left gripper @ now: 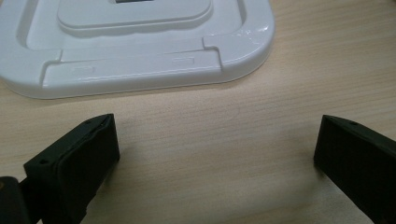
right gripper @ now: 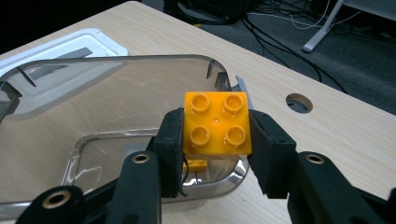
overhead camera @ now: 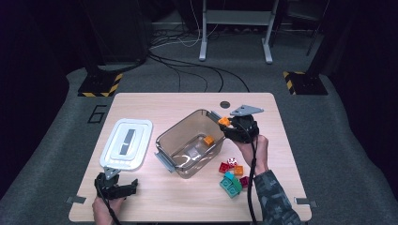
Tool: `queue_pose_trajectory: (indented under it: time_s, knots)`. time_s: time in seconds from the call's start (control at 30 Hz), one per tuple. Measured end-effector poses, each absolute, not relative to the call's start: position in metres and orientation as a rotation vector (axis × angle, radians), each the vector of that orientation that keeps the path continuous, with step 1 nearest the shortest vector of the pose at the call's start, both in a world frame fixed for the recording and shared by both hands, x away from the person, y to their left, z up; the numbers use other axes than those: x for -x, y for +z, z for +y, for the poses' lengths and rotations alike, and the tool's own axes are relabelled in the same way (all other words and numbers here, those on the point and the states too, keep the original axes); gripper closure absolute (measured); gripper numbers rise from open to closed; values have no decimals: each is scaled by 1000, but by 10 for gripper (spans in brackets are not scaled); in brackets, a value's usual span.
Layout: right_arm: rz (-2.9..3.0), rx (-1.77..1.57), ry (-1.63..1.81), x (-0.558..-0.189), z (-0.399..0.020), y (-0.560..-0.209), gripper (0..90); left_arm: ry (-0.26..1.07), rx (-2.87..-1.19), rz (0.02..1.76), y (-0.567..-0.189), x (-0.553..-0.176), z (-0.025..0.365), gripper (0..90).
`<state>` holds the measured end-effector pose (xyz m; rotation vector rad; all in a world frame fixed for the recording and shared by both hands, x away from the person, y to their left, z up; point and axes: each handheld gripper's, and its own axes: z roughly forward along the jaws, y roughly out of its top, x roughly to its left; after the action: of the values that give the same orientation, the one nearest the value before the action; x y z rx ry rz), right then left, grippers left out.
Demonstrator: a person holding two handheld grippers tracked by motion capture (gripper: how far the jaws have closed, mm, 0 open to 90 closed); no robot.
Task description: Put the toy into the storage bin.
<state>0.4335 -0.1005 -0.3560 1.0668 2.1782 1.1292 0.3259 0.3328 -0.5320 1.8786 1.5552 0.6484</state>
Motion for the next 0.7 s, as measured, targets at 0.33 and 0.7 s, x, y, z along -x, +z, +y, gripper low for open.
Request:
queue_pose_trajectory:
  time_s: [0.33, 0.7]
  knots:
    - [2208, -1065, 1129, -448, -89, -363, 586, 647, -1878, 1555, -532, -326, 333, 0]
    - [2248, -1085, 1105, -460, -78, -376, 585, 648, -1879, 1555, -532, -326, 333, 0]
